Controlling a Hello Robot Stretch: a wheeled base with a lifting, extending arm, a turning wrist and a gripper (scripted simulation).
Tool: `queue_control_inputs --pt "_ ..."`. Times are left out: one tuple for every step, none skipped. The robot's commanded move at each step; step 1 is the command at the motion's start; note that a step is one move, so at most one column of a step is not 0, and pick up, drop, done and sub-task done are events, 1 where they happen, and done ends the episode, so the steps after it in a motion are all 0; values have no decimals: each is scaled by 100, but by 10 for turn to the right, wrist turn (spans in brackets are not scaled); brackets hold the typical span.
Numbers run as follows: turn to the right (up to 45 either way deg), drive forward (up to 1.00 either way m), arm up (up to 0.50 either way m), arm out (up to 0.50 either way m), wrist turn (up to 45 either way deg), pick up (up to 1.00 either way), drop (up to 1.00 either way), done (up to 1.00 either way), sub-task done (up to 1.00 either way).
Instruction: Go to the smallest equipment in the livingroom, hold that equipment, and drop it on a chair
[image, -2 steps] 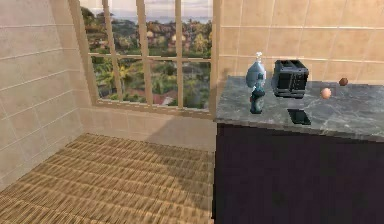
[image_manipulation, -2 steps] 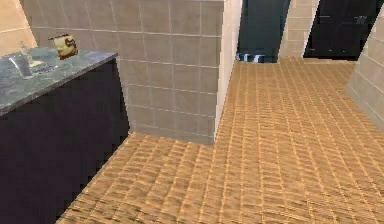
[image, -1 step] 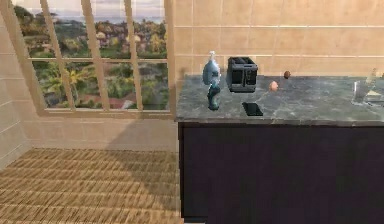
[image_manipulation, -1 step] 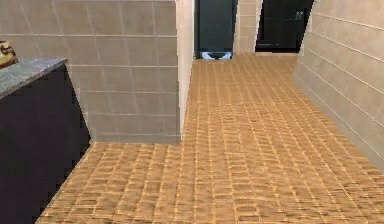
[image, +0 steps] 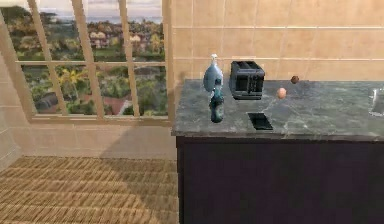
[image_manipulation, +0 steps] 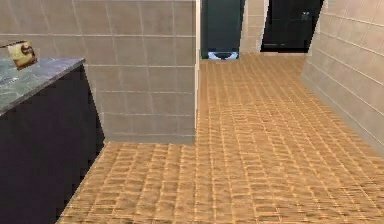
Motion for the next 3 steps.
queue_control_inputs --pt "-450 0 0 0 0 0 0 0 0" --pt "-390 0 0 0 0 0 0 0 0" --pt "0 70 0 0 0 0 0 0 0"
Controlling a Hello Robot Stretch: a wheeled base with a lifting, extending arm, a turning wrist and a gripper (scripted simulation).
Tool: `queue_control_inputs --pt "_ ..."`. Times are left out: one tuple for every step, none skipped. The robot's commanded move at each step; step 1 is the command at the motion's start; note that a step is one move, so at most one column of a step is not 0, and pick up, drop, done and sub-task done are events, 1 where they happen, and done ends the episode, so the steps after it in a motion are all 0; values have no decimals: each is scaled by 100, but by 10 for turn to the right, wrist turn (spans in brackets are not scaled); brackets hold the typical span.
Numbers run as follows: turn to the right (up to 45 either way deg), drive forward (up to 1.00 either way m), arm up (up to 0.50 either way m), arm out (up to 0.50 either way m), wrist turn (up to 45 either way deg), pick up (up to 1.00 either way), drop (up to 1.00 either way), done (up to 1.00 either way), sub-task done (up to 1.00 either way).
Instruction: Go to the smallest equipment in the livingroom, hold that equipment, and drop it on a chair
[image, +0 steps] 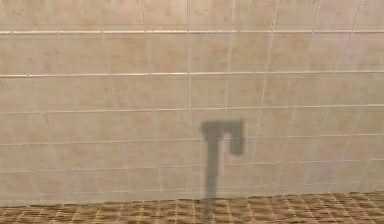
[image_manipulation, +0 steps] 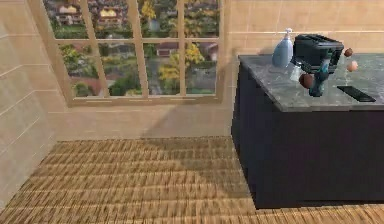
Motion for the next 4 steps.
queue_control_inputs --pt "-450 0 0 0 0 0 0 0 0" --pt "0 45 0 0 0 0 0 0 0" --pt "-420 0 0 0 0 0 0 0 0" --pt "0 25 0 0 0 0 0 0 0"
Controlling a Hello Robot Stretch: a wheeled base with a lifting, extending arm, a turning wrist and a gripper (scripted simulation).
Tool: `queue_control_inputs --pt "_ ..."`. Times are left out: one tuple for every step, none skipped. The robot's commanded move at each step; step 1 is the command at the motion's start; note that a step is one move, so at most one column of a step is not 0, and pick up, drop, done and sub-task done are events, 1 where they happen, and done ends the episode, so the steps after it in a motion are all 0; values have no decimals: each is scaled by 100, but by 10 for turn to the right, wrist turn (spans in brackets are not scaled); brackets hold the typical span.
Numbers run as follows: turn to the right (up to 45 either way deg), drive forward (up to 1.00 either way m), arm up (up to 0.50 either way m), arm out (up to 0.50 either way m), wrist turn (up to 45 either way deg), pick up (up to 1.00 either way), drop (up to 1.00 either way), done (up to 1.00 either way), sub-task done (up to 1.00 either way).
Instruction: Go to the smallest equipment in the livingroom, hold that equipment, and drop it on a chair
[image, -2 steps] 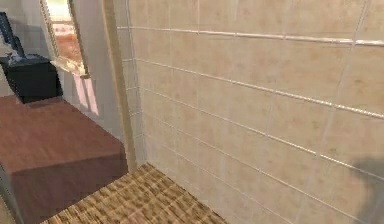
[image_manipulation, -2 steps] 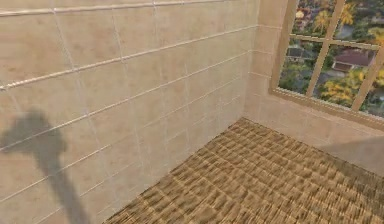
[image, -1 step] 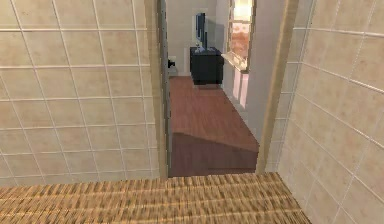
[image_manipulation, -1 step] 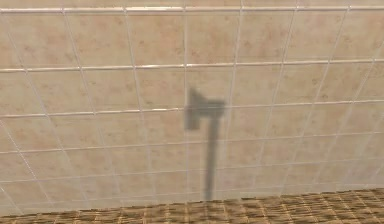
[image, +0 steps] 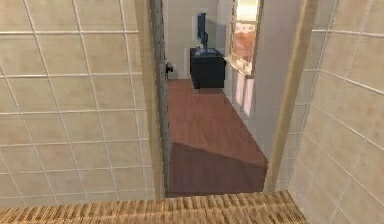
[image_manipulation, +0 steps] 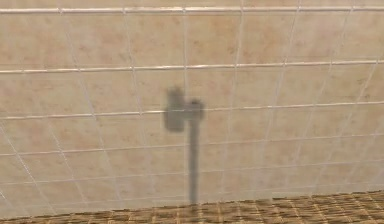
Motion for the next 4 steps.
queue_control_inputs --pt "90 0 0 0 0 0 0 0 0" --pt "0 100 0 0 0 0 0 0 0" --pt "0 20 0 0 0 0 0 0 0" --pt "-120 0 0 0 0 0 0 0 0"
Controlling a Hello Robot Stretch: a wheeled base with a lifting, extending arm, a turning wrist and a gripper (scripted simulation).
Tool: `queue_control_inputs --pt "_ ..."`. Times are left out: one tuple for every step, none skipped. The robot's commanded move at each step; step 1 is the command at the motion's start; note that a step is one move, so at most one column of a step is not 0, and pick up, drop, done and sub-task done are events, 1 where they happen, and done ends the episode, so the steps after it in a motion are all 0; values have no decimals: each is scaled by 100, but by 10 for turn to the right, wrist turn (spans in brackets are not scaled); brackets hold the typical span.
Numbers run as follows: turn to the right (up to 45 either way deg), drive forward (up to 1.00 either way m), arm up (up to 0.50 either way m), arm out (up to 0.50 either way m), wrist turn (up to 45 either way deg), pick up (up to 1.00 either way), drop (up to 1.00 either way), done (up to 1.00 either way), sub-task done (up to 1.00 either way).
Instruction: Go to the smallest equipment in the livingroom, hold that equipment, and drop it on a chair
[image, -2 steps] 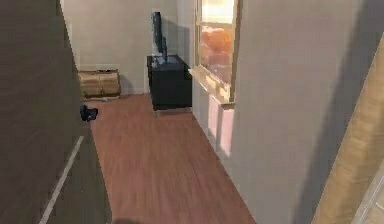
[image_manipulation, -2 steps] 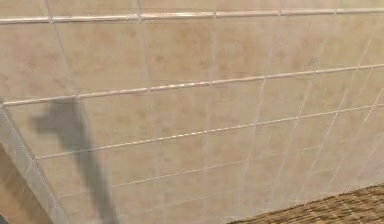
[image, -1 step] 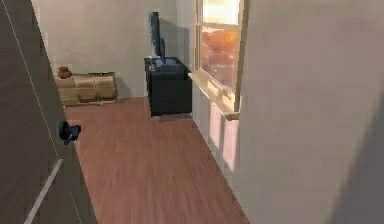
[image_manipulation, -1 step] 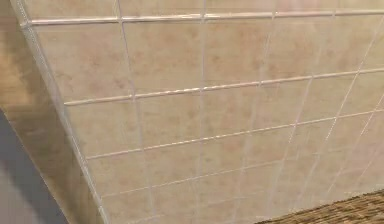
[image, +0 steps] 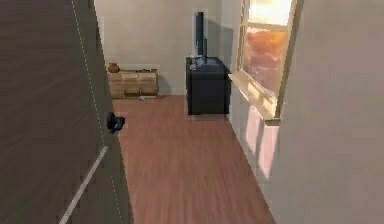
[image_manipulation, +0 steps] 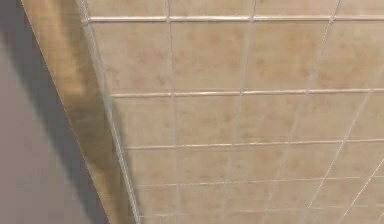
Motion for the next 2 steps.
queue_control_inputs --pt "0 100 0 0 0 0 0 0 0" --pt "-120 0 0 0 0 0 0 0 0"
